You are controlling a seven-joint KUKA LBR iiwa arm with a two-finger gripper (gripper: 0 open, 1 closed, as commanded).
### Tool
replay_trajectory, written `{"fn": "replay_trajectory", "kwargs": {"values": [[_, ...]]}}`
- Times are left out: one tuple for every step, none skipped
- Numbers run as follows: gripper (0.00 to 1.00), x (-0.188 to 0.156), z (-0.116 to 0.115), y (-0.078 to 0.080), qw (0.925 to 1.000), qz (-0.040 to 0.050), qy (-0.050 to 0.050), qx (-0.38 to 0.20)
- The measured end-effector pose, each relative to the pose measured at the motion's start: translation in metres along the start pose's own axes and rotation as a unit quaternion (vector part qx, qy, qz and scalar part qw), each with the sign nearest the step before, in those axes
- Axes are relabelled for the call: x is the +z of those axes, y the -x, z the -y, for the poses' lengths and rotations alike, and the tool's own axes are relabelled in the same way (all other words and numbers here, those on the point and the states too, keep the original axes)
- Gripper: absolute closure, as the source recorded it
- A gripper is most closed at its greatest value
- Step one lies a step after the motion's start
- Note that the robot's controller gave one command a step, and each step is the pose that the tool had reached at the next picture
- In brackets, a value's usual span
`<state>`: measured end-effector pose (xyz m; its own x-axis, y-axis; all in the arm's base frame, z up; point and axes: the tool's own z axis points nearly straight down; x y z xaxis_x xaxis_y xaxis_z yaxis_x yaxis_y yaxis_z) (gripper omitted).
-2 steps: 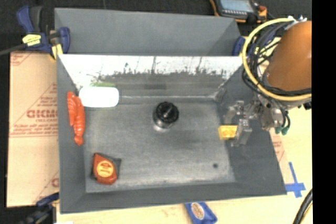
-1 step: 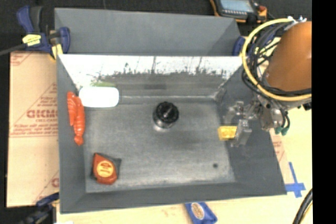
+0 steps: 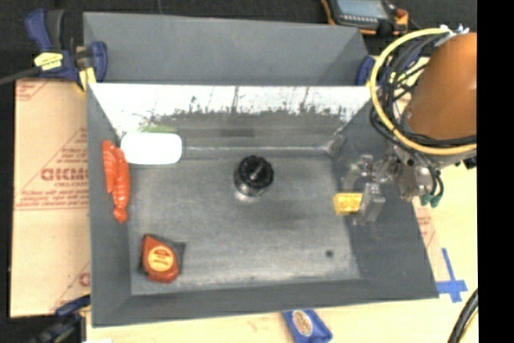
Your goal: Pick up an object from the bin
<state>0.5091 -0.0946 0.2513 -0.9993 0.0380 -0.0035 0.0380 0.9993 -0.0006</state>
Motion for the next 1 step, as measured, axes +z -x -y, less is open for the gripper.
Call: {"fn": "replay_trajectory", "kwargs": {"values": [[1.0,-0.0184,0.0017,0.0281,0.9865,0.001,0.0,-0.164]]}}
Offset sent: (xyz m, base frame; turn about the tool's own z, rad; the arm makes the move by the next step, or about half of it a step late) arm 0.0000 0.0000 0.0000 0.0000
